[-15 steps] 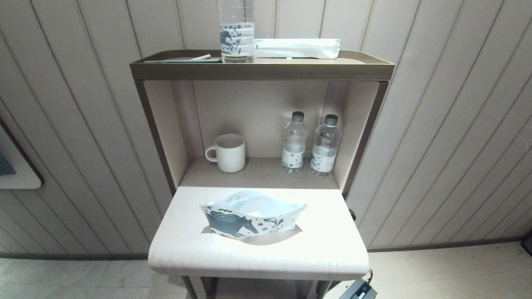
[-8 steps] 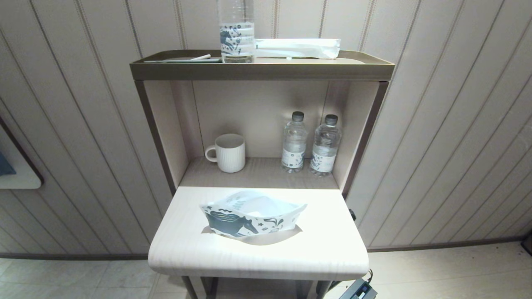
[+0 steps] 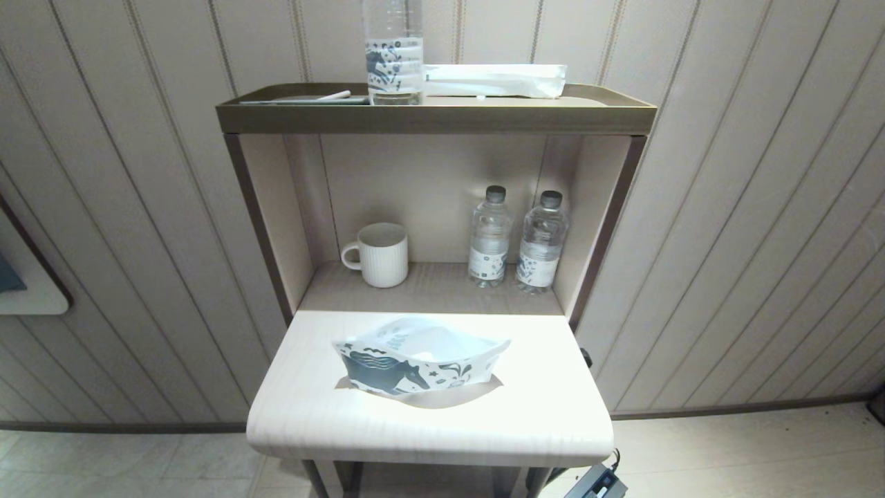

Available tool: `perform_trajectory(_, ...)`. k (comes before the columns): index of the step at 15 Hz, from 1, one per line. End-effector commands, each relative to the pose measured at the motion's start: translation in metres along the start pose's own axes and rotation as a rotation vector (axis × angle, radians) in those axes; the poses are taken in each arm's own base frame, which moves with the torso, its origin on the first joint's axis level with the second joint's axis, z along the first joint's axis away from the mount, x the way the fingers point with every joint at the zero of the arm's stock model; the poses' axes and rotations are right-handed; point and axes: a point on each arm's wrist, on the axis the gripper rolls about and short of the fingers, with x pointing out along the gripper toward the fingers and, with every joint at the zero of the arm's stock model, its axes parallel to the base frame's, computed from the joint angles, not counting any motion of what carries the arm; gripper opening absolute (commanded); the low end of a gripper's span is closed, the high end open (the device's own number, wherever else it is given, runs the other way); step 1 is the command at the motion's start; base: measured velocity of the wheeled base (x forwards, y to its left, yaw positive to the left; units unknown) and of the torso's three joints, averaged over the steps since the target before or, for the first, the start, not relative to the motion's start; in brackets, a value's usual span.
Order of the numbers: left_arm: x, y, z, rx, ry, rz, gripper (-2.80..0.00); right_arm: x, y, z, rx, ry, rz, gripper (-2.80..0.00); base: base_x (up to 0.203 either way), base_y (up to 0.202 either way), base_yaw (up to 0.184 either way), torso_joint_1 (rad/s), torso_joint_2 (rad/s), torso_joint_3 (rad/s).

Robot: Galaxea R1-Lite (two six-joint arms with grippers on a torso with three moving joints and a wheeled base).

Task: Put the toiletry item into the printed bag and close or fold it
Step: Pick up the storage bag

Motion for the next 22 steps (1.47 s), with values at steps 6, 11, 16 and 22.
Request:
perform_trajectory(6,0.0,0.0,0.0,0.0,0.0,0.0,-2.8,-0.013,0.0,0.033,-0.045,-0.042,0.036,-2.8,0.0,0.0,0.0,0.0,0.0,0.0)
perform_trajectory(11,0.0,0.0,0.0,0.0,0.0,0.0,-2.8,0.008,0.0,0.121,-0.036,0.13,0.142,-2.8,0.0,0.0,0.0,0.0,0.0,0.0)
perform_trajectory(16,0.0,0.0,0.0,0.0,0.0,0.0,-2.8,0.129,0.014,0.149,0.015,0.521,0.338,-2.8,0.0,0.0,0.0,0.0,0.0,0.0)
perform_trajectory(22,0.0,0.0,0.0,0.0,0.0,0.0,-2.8,0.201,0.054,0.093,-0.096,0.689,0.78,-2.8,0.0,0.0,0.0,0.0,0.0,0.0)
